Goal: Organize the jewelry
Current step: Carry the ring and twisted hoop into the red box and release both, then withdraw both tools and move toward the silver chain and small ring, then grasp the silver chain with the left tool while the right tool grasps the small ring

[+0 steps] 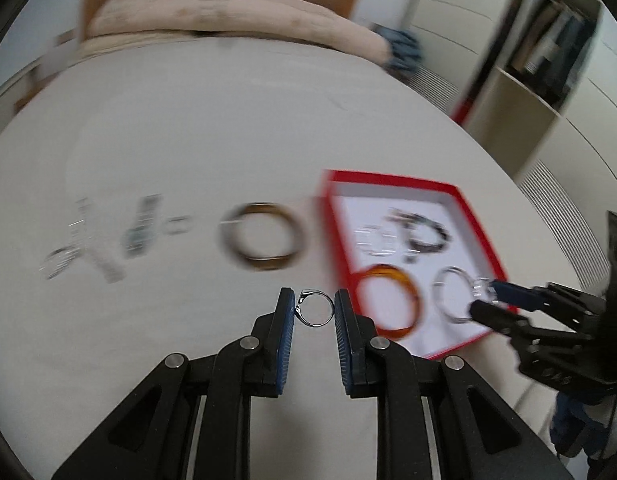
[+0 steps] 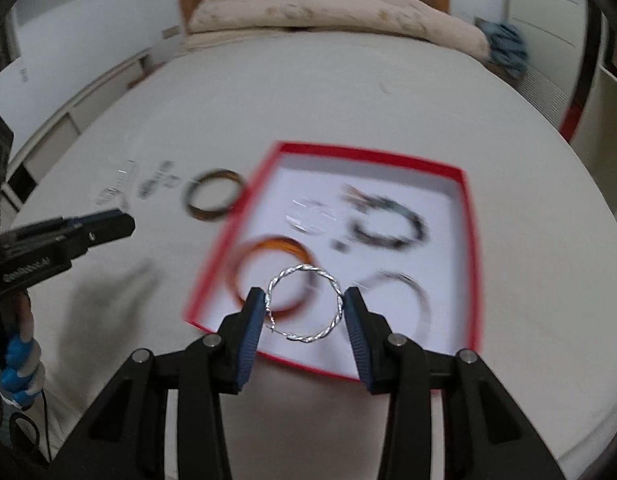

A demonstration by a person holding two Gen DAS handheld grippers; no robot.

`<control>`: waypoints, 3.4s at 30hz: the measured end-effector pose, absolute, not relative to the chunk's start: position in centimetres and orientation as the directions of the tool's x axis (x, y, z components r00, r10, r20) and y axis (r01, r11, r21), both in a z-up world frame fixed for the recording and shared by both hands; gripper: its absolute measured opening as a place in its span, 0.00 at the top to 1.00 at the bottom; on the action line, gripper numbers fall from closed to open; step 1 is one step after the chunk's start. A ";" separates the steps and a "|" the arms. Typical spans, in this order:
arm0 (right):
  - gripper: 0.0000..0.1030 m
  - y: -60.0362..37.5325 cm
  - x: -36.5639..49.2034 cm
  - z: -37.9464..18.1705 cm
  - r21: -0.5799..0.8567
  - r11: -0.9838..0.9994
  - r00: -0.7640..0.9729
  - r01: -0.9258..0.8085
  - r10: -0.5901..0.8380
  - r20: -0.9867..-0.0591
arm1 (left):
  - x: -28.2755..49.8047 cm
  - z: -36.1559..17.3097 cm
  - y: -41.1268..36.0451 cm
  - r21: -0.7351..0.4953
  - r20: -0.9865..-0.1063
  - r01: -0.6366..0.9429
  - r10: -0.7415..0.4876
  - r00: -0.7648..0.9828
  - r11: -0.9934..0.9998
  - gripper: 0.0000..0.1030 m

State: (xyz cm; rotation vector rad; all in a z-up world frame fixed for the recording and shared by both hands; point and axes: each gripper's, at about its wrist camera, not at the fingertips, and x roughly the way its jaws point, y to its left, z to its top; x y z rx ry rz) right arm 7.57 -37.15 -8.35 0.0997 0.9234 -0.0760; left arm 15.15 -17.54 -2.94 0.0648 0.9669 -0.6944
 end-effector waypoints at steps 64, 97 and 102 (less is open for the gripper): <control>0.51 -24.8 8.8 0.3 0.110 0.981 0.679 -0.159 0.190 -0.709 | 15.1 1.0 4.2 -0.174 -0.796 0.152 -0.230 0.559 0.973 0.42; 0.76 -20.1 30.9 -14.2 0.057 0.978 0.452 -0.198 0.143 -0.880 | 29.2 -9.6 0.6 -0.077 -0.845 0.350 -0.247 0.474 0.934 0.45; 0.82 -19.9 30.7 -14.4 0.052 0.976 0.466 -0.213 0.148 -0.873 | 28.6 -9.5 0.4 -0.075 -0.840 0.363 -0.255 0.478 0.929 0.91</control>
